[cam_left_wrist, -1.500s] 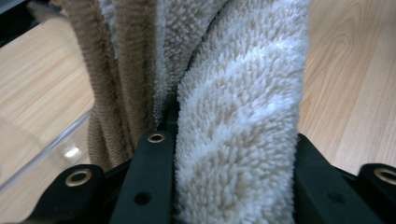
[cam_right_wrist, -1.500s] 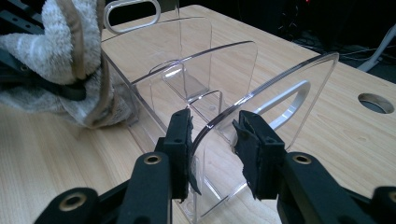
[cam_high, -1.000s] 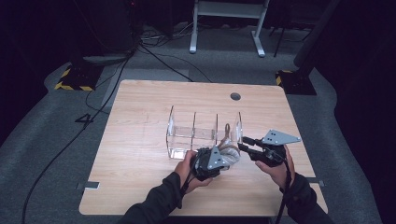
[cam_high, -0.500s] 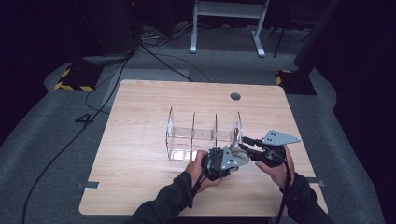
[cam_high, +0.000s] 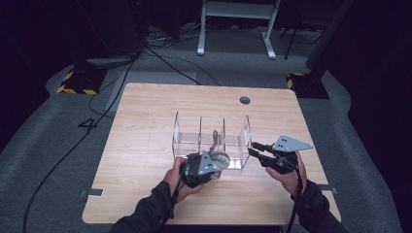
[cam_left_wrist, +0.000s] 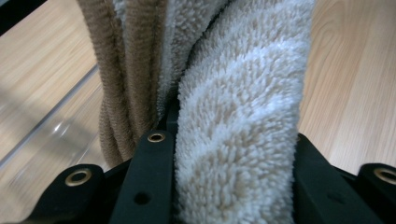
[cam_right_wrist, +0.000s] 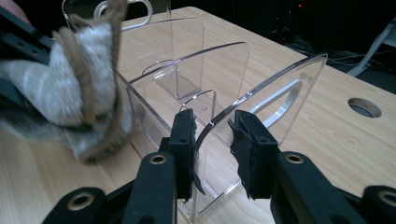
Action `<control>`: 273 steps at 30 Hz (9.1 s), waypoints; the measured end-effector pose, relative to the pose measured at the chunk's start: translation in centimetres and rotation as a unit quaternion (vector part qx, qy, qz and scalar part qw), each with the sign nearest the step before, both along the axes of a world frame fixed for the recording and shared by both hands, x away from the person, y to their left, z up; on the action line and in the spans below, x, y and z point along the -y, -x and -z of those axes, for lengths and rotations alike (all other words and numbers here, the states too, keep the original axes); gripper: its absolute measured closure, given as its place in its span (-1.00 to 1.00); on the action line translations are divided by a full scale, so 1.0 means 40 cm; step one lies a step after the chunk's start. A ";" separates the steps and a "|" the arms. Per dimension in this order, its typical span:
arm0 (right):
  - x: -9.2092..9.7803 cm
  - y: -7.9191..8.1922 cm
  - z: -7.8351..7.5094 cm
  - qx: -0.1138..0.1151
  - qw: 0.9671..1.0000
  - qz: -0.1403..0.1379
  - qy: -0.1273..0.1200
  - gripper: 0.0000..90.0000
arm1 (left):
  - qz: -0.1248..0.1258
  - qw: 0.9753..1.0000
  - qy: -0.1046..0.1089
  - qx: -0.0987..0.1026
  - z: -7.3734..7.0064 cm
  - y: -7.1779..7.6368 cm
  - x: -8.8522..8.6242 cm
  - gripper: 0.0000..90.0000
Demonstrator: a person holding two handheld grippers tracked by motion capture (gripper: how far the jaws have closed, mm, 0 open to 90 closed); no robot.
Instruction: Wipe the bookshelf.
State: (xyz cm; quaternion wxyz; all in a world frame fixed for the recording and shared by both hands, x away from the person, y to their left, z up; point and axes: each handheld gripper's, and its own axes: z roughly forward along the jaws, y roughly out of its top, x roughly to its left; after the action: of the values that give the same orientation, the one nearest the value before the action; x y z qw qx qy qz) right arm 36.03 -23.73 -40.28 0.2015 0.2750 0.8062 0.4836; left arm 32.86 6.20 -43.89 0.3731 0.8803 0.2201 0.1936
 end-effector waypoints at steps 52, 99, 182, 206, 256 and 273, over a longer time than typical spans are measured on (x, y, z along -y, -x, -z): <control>-0.023 -0.041 0.008 -0.012 1.000 0.026 0.006 0.33 | 0.082 0.996 -0.001 0.022 0.003 -0.033 0.228 0.57; -0.026 -0.037 0.006 -0.006 0.999 0.034 0.012 0.34 | -0.086 0.996 0.017 0.014 -0.026 0.024 -0.272 0.58; 0.083 0.020 0.171 -0.069 0.994 0.002 0.082 -0.06 | -0.008 0.996 -0.013 -0.083 0.130 0.054 -0.211 0.21; 0.081 0.019 0.177 -0.072 0.994 -0.001 0.087 -0.08 | -0.022 0.997 0.031 -0.064 0.040 0.076 -0.236 -0.49; 0.353 0.069 0.230 -0.090 0.988 0.099 0.078 -0.26 | -0.143 0.988 -0.037 -0.052 0.102 0.113 -0.569 -0.56; 0.389 0.084 0.253 -0.109 0.984 0.123 0.065 -0.32 | -0.139 0.985 0.023 -0.098 0.164 0.103 -0.596 -0.65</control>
State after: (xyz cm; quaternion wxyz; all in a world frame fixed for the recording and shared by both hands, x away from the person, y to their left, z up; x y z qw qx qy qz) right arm 32.68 -39.29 -50.39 0.1878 0.4099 0.8129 0.3688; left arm 28.75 30.05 -50.44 0.3393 0.8470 0.3801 0.1515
